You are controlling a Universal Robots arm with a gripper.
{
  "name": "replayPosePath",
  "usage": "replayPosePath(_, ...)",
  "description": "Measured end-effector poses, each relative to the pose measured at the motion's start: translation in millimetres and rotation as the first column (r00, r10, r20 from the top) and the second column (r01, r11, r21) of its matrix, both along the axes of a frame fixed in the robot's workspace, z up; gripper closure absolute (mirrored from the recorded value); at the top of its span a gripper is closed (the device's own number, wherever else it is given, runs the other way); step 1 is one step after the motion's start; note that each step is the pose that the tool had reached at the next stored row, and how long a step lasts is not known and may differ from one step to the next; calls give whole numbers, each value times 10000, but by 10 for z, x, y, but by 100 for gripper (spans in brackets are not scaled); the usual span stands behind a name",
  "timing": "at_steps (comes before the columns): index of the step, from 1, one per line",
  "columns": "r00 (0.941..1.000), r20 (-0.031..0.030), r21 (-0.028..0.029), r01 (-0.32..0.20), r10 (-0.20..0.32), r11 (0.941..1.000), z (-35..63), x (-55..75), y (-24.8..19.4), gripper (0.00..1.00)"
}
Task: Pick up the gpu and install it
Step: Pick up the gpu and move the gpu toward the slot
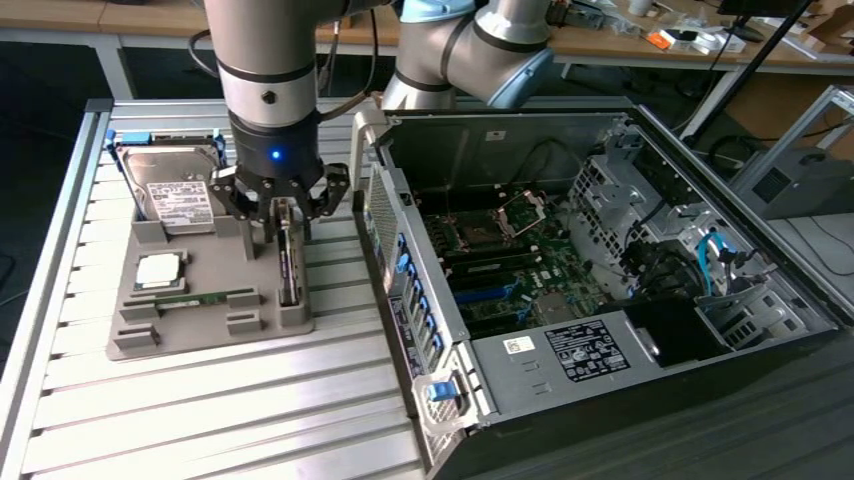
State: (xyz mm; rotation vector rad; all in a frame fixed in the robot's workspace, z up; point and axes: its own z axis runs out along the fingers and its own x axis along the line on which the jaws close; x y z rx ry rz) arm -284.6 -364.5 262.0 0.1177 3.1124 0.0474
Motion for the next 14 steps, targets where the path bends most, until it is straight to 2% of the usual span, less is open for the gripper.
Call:
replayPosePath(6,10000,0,-2,0,0,10000,-59,-32,20,52)
replayPosePath(14,10000,1,-1,0,0,10000,-148,-34,20,52)
